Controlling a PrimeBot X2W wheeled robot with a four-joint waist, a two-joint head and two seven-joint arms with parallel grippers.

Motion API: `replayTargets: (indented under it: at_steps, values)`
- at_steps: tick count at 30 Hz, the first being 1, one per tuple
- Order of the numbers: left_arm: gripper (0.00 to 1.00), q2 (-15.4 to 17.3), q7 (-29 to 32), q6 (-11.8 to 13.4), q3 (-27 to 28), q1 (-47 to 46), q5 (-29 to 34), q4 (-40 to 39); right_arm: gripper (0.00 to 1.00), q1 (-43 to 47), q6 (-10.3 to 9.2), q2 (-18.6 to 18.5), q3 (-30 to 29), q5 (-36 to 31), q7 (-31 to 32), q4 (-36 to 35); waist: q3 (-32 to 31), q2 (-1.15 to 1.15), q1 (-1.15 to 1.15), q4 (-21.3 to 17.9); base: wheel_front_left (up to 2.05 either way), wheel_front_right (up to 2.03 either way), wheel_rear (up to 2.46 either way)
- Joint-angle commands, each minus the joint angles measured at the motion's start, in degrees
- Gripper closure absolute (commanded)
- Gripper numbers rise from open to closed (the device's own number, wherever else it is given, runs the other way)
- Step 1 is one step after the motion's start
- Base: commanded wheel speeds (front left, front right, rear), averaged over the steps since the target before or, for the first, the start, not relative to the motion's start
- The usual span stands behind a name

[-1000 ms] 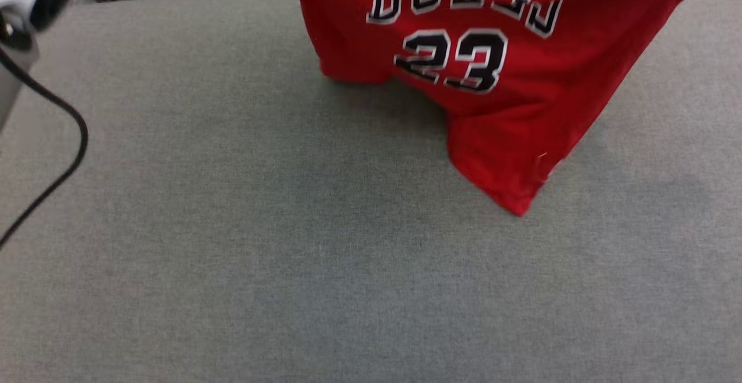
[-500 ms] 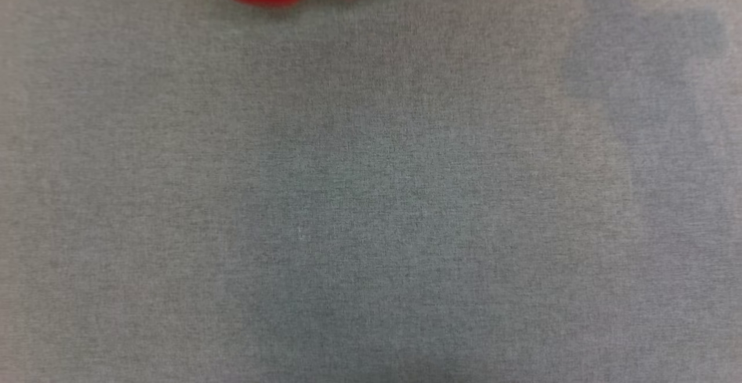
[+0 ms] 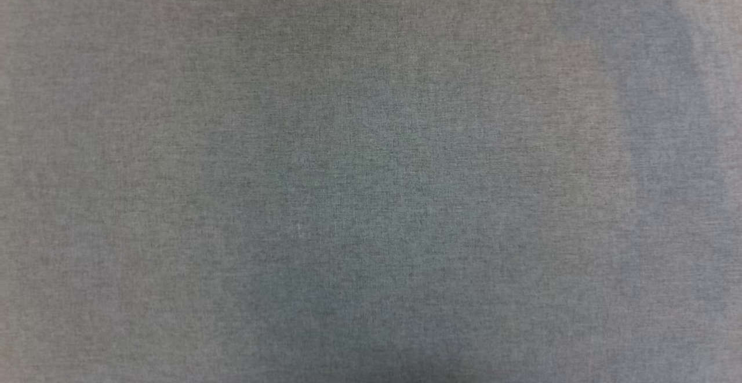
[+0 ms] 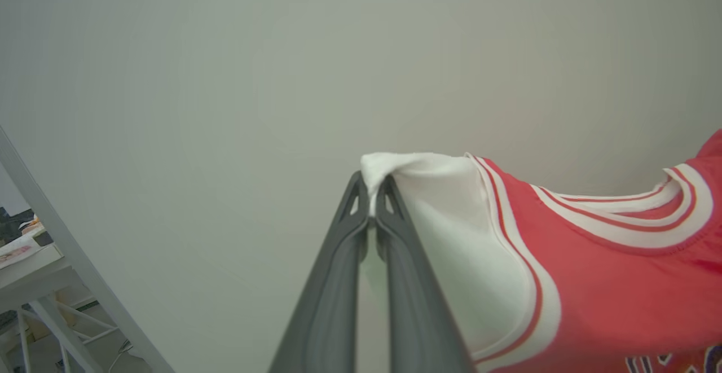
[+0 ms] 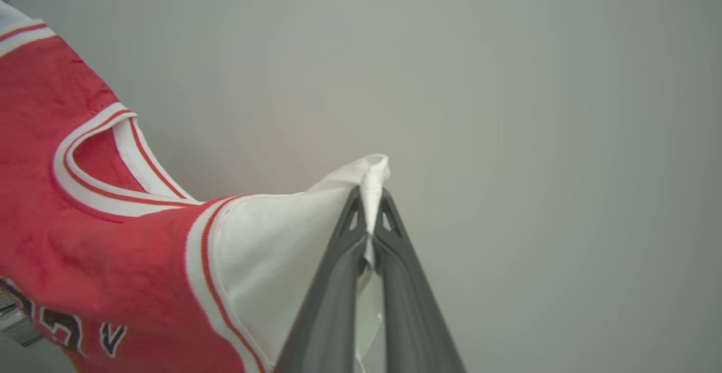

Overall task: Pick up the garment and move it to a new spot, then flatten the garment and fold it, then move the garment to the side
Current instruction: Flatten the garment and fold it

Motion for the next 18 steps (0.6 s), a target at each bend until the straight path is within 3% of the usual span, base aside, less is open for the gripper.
replayTargets:
  at_steps: [1,12,13,18]
  values:
    - [1.0,0.0,-1.2,-0.2,-0.2,3.1,-1.1,0.8,1.0,2.5,-0.05,0.6,1.3,1.1,-1.3,0.7,-1.1,0.0,-0.01,-0.2,0.0,0.0,0.0]
    - [1.0,2.3,-8.2,-0.3,-1.3,25.7,-7.3,1.7,1.0,20.6,-0.05,3.5,10.6,11.7,-8.3,2.7,-9.8,0.0,-0.01,-0.1,0.0,0.0,0.0]
    - [1.0,3.6,-9.2,0.3,-1.2,33.0,-8.8,0.0,1.0,26.4,-0.05,3.1,14.0,13.9,-8.9,1.0,-12.3,0.0,-0.01,0.1,0.0,0.0,0.0]
    - [1.0,6.3,-10.6,3.3,-0.2,49.0,-12.4,-5.7,1.0,36.6,-0.05,1.2,18.4,17.3,-9.8,-2.7,-16.4,0.0,-0.01,0.2,0.0,0.0,0.0]
